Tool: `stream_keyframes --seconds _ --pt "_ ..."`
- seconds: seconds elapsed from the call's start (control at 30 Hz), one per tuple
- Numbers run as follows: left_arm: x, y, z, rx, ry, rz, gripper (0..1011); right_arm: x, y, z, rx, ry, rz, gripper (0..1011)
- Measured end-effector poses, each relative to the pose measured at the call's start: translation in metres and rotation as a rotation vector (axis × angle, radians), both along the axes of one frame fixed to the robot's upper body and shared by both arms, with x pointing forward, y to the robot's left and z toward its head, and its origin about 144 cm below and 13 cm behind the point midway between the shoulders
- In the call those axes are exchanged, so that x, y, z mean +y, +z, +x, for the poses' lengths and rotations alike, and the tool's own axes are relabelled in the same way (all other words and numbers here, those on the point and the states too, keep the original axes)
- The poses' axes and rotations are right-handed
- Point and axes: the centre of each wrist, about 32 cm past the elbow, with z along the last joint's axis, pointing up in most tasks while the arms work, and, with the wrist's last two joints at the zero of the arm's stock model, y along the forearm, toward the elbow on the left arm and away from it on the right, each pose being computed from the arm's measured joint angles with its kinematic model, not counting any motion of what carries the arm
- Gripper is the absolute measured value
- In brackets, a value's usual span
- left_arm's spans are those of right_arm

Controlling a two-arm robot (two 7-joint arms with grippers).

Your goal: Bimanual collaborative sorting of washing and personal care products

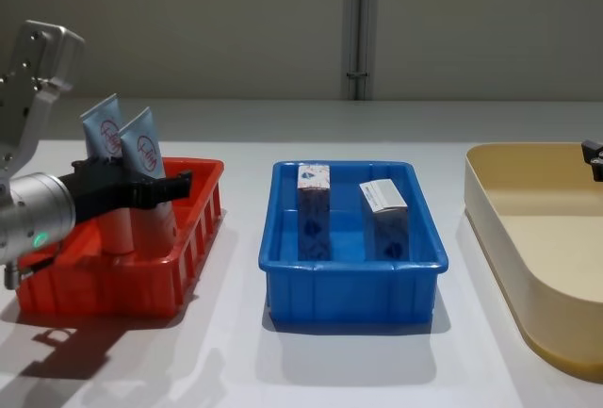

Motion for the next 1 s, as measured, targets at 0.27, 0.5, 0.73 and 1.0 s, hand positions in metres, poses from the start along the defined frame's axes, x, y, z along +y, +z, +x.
stream_keyframes --seconds 0.27,0.5,0.73,1.0 --pt "-0.0027 -0.0013 0.0044 0.0 0.0 0.009 1001 0.0 0.0 0.0 0.0 0.0 0.0 1000" --pt "-0.0045 -0.0022 0.0082 0.001 0.007 0.015 1002 0.0 0.0 0.0 0.0 0.0 0.0 1000" --pt "-0.006 -0.0018 0.0107 -0.004 0.007 0.02 1002 0.0 0.0 0.0 0.0 0.0 0.0 1000" --pt "-0.0055 -0.0016 0.0105 -0.004 0.008 0.02 981 0.0 0.0 0.0 0.0 0.0 0.0 1001"
